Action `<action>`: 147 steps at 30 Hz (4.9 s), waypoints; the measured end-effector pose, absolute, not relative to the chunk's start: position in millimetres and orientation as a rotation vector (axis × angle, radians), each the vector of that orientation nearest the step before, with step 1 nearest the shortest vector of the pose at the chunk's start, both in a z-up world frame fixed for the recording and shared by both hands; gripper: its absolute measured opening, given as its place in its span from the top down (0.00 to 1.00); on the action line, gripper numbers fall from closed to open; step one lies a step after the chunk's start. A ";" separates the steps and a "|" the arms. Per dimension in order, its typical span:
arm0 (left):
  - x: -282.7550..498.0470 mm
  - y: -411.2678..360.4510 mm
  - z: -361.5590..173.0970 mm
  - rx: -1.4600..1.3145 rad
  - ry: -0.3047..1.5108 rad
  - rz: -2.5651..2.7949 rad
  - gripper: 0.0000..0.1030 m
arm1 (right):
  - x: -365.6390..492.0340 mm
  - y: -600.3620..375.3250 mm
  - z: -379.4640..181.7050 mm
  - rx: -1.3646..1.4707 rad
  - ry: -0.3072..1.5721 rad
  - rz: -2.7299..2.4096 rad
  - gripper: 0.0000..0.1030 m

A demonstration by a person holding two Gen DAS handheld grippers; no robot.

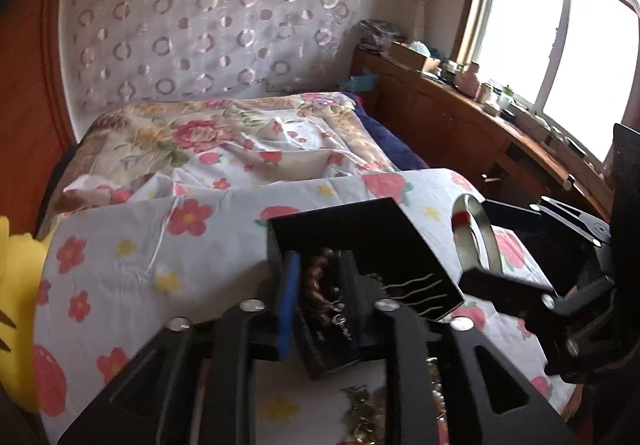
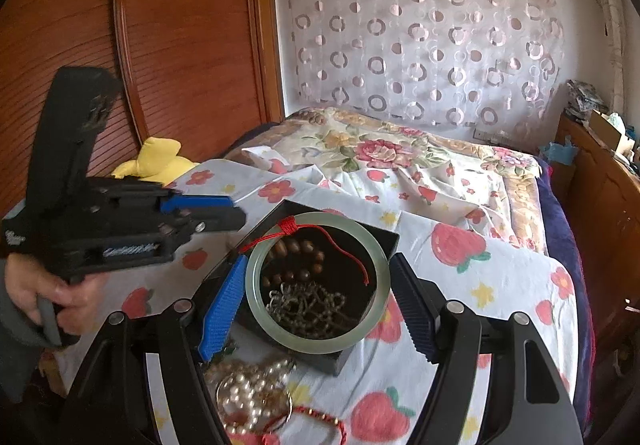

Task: Organize jewelry
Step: 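Lower the jade bangle into the black box with the right gripper, then grasp the dark metal bangle with the right gripper, then grasp the green-stone earring with the left gripper while the right gripper holds the metal bangle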

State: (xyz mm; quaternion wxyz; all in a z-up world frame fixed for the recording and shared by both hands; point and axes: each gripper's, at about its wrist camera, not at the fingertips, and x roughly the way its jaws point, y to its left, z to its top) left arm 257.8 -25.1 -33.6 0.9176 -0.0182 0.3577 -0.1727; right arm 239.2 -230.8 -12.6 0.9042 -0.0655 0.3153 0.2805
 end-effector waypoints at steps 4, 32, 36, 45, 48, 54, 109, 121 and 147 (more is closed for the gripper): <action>248.4 -9.9 -30.8 -0.044 0.710 -0.321 0.61 | 257.0 -219.6 -20.0 -0.143 0.672 0.575 0.28; 185.5 13.5 -41.4 -0.022 0.602 -0.257 0.07 | 282.9 -207.2 -27.0 -0.171 0.726 0.537 0.18; 174.1 6.1 -46.7 -0.020 0.614 -0.290 0.07 | 263.0 -216.9 -23.4 -0.159 0.708 0.561 0.21; 148.5 -1.1 -69.3 -0.004 0.674 -0.319 0.07 | 199.0 -229.5 -44.2 -0.178 0.760 0.629 0.61; 143.7 -0.5 -74.7 -0.006 0.689 -0.326 0.07 | 194.8 -230.1 -61.1 -0.192 0.805 0.624 0.73; 140.3 -1.2 -78.9 -0.002 0.712 -0.340 0.07 | 204.0 -233.8 -88.4 -0.169 0.884 0.600 0.83; 152.5 -30.5 -88.6 0.052 0.800 -0.439 1.00 | 146.8 -285.5 -73.5 -0.030 0.766 0.584 0.95; 167.5 -53.5 -102.1 0.108 0.864 -0.429 0.83 | 144.1 -293.7 -69.9 -0.019 0.759 0.572 0.95; 189.5 -43.5 -114.6 0.139 0.908 -0.411 0.92 | 143.2 -285.7 -71.5 -0.021 0.763 0.586 0.95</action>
